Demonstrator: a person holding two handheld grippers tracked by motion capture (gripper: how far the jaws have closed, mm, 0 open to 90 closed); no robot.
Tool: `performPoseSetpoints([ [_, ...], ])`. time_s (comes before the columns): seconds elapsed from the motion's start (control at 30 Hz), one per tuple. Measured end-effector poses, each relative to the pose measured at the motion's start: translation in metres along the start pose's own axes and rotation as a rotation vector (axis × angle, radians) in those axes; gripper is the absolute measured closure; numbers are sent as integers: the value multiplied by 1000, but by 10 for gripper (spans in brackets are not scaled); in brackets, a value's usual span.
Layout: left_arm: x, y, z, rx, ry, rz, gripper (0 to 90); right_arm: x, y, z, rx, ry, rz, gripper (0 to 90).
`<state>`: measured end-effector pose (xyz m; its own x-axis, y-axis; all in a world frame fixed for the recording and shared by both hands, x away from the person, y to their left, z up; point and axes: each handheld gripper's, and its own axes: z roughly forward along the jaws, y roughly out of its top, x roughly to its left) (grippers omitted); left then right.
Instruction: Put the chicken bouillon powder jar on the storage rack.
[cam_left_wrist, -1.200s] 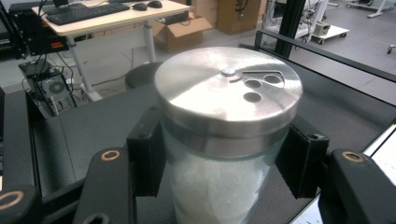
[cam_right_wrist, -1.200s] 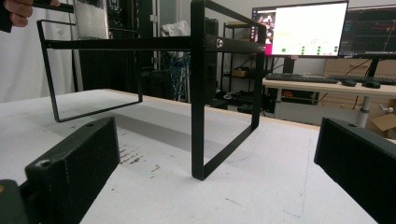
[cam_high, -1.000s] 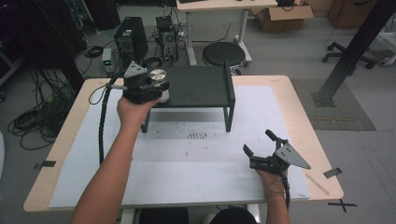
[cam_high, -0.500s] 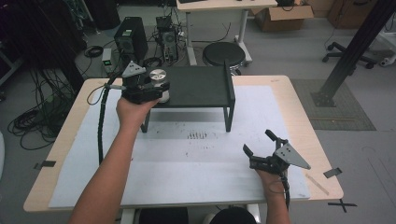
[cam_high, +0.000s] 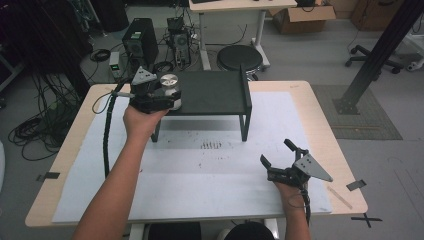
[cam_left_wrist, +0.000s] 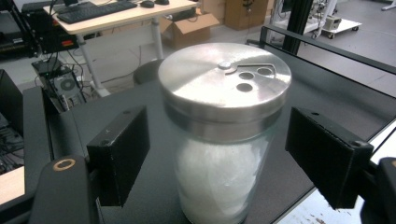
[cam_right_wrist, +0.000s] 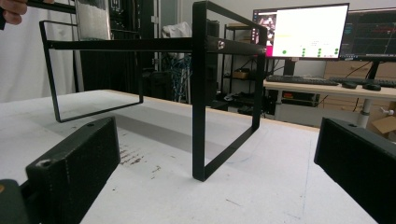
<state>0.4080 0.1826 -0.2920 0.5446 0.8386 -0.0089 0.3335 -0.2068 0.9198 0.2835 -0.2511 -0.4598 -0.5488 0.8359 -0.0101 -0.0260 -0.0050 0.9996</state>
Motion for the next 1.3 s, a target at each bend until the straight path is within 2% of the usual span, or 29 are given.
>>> performPoseSetpoints([
  [0.33,4,-6,-5,-12,11,-32,169,0,0,0,-3,-2,1,1],
  [0.67,4,-6,-14,-25,4,-26,99,0,0,-1,-9,-3,2,1],
  [0.83,3,-7,-19,-6,7,-13,49,0,0,-1,-10,-4,2,1],
  [1.13,1,-12,-27,-6,-1,-17,9,0,0,-2,-16,-3,-2,1],
  [1.3,0,-14,-35,-21,-18,-21,2,0,0,-2,-16,-2,-1,1],
])
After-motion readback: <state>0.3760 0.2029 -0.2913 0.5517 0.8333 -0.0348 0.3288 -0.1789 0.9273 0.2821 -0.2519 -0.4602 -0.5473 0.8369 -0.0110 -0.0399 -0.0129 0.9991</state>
